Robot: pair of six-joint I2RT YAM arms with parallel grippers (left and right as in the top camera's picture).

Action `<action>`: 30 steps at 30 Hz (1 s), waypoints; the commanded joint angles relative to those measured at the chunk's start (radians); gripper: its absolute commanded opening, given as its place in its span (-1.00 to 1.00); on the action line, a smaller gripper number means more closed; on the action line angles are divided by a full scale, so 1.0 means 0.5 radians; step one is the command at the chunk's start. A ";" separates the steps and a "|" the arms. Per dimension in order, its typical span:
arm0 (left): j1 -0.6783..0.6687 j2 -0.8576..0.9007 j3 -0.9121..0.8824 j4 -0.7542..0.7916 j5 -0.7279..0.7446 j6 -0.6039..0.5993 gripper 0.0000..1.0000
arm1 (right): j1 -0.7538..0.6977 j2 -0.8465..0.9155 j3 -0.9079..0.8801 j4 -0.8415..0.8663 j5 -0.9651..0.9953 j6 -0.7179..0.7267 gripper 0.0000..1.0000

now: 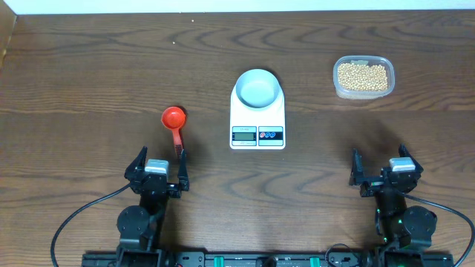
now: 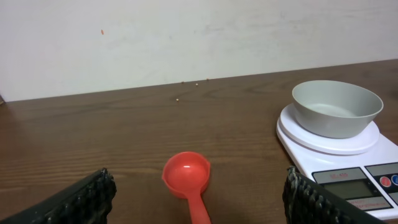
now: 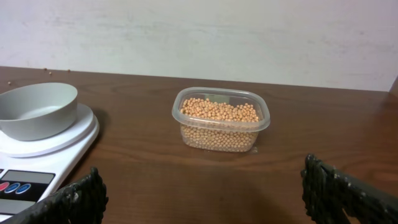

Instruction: Scoop item into bowl and weigh 50g on scale

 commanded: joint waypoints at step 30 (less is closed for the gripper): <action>0.011 -0.008 -0.019 -0.089 0.013 -0.079 0.76 | 0.011 -0.016 -0.009 -0.001 0.016 -0.024 0.98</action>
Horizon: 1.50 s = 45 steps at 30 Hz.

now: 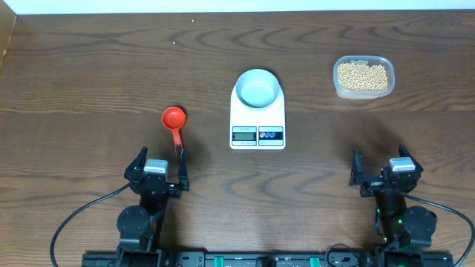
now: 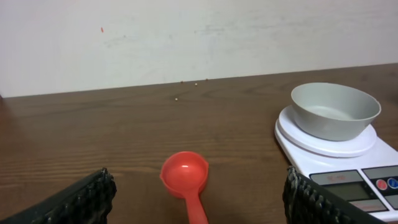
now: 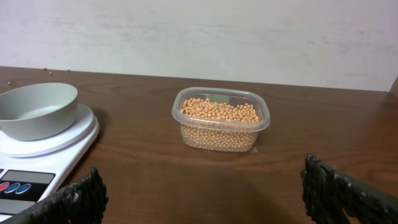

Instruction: Scoop item into bowl and weigh 50g on scale

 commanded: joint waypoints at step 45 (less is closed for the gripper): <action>0.011 2.763 2.411 -1.304 0.376 -0.086 0.77 | 0.011 -0.016 -0.009 -0.001 0.017 -0.024 0.99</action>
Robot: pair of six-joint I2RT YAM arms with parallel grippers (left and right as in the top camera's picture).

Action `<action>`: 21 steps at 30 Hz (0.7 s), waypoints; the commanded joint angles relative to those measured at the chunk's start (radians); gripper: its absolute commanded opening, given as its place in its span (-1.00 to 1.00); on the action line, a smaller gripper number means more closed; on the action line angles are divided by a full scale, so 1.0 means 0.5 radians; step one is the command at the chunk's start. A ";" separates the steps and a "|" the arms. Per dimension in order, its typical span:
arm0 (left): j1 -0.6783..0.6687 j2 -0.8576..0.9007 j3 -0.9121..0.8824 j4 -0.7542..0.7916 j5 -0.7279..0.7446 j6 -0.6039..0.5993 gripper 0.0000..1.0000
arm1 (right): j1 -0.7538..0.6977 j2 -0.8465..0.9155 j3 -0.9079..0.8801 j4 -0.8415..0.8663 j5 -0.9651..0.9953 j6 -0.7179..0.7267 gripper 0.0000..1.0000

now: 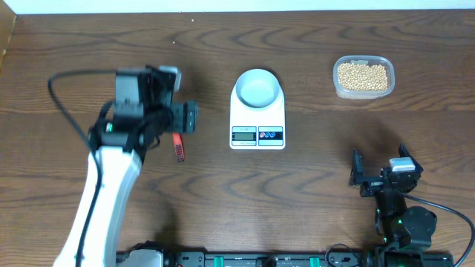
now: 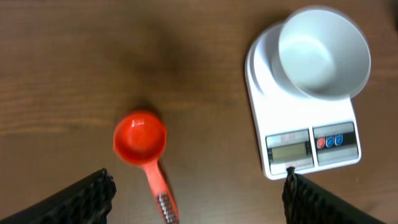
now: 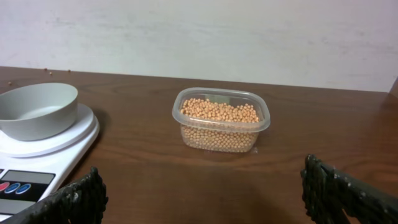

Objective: Scoop item into bowl and weigh 50g on scale
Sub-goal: 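Move the left gripper over the red scoop's handle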

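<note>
The red scoop (image 2: 140,137) lies on the table left of the scale, its handle (image 1: 179,146) pointing to the near edge. My left gripper (image 2: 196,204) hangs open above it, looking straight down, the handle's end between the fingers but below them. A grey bowl (image 1: 258,87) stands empty on the white scale (image 1: 257,134). The clear tub of beans (image 1: 363,76) sits at the far right. My right gripper (image 3: 205,198) rests open low over the near right of the table, facing the tub (image 3: 221,119).
The scale's display and buttons (image 2: 311,144) face the near edge. A few stray beans lie near the table's far edge (image 3: 46,71). A pale wall bounds the far side.
My left arm has risen from its rest at the near left and now stands over the scoop, the gripper pointing down. The scoop, scale, bowl and tub have not moved. The right arm is still.
At both earlier moments both grippers rested open at the near edge, the left looking level at the scoop and scale, the right at the bean tub. Now the left gripper is above the scoop, open; the right stays at rest.
</note>
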 commanded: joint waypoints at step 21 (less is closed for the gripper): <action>0.011 0.274 0.138 0.090 -0.043 -0.268 0.77 | 0.010 -0.012 -0.008 -0.002 0.015 -0.024 0.98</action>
